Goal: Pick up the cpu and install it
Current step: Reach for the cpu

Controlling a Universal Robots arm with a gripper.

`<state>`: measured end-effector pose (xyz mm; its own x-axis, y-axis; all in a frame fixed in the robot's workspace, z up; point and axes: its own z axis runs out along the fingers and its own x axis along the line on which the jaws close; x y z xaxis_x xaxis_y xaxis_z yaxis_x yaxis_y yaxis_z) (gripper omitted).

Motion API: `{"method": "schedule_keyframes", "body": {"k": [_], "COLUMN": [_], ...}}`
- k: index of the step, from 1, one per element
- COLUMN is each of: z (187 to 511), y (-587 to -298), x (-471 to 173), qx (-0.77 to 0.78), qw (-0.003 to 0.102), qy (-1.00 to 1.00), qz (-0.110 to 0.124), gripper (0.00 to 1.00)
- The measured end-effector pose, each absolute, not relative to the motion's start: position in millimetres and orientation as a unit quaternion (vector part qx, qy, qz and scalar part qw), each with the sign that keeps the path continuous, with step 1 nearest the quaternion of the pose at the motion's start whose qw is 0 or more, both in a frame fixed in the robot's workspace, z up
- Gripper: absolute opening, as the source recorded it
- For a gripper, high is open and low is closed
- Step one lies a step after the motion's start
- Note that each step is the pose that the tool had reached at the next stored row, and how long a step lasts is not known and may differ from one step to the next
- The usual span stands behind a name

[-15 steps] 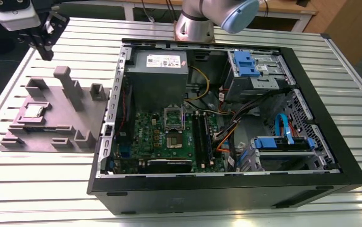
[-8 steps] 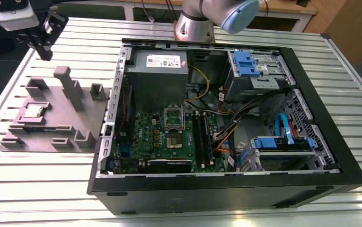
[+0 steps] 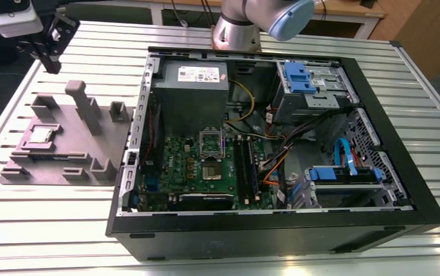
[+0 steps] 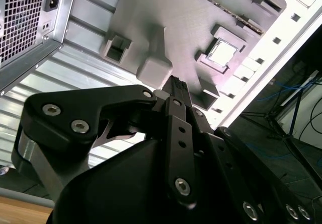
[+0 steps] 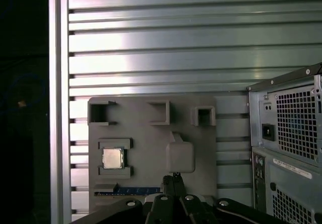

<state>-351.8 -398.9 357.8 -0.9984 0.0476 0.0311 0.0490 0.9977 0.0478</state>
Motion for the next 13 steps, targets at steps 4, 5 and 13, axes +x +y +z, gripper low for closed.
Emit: {"method": "schedule_keyframes", "body": {"k": [4,5,13], "z": [357.2,356.9,355.8], "y": [-398.9,-398.9,-398.9], "x": [-357.5,-359.4,-367.5], "qx": [-0.024,-0.024,-0.024], "qw": [0.015,0.015,0.015], "qy": [-0.999,-0.999,-0.999], "qz": [-0.024,-0.024,-0.024], "gripper": [0.11,0.11,0.11]}}
